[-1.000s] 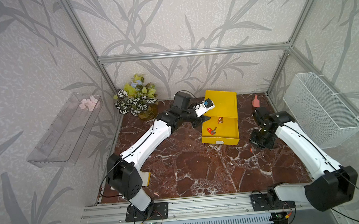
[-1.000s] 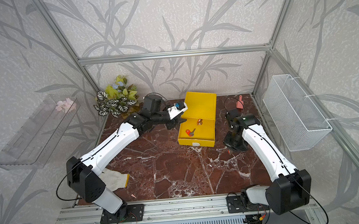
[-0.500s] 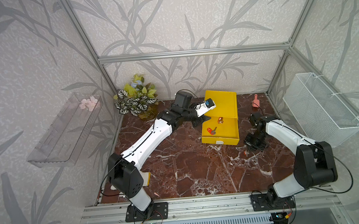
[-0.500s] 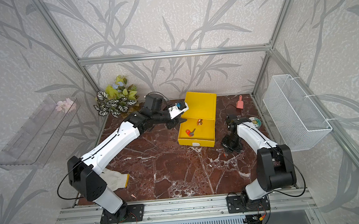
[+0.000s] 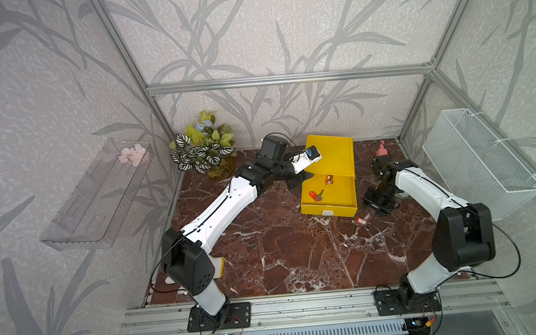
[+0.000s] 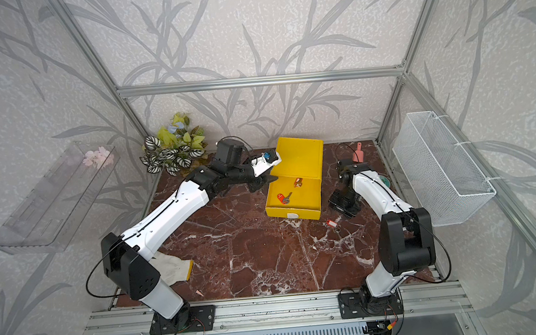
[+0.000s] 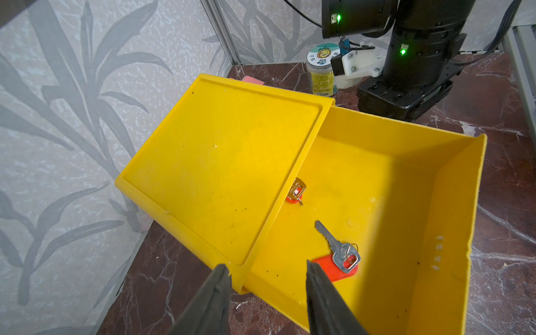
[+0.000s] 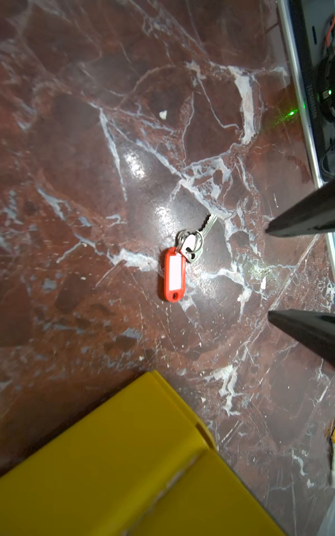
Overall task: Take the keys out of the drawer
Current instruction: Place the key at the center of the board, then pick up the key from the drawer.
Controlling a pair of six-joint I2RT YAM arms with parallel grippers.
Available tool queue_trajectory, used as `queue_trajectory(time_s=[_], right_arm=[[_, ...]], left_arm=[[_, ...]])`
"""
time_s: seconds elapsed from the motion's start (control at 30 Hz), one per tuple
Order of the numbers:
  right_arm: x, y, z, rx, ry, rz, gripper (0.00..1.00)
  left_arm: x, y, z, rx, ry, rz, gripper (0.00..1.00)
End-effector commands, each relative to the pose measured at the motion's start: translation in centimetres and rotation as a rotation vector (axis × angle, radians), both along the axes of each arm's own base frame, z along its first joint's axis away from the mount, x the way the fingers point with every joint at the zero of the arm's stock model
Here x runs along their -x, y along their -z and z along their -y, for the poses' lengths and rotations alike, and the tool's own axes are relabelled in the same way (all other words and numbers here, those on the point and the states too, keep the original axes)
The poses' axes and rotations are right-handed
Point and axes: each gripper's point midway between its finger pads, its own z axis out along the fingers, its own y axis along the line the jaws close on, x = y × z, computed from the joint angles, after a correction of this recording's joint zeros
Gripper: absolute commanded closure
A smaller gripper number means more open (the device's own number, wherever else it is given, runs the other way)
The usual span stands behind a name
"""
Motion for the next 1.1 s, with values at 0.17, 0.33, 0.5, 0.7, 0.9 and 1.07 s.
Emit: queue_trajectory(time_s=[0.17,0.33,0.5,0.7,0.9,1.07], right_arm=[[-1.3,-5.6,0.7,0.034,-0.029,0.097,0.58],[-3.2,-11.0,0.3,0.020,-0.091,0.257,0.60],[-4.0,-16.2,-1.0,0.025,-0.206,0.381,0.62],[-6.2,-23.1,-9.5,-0.018,-0.624,0.663,0.65],[-4.9,-22.0,-18.6,-0.100,-1.022,0.653,0.64],[-3.4,-18.6,-22.2,-0.089,-1.230,0.555,0.64]], left_arm=[[-0.6,-1.1,-0.8,0.056,-0.102,0.013,0.55],[-2.5,-1.6,-2.6,0.133,-0.279,0.017,0.56],[-4.5,-1.6,-5.2,0.217,-0.422,-0.020,0.57],[-6.5,-0.4,-6.9,0.286,-0.501,-0.099,0.58],[-8.2,0.2,-8.3,0.356,-0.575,-0.147,0.57],[-9.1,0.4,-8.7,0.405,-0.574,-0.183,0.57]])
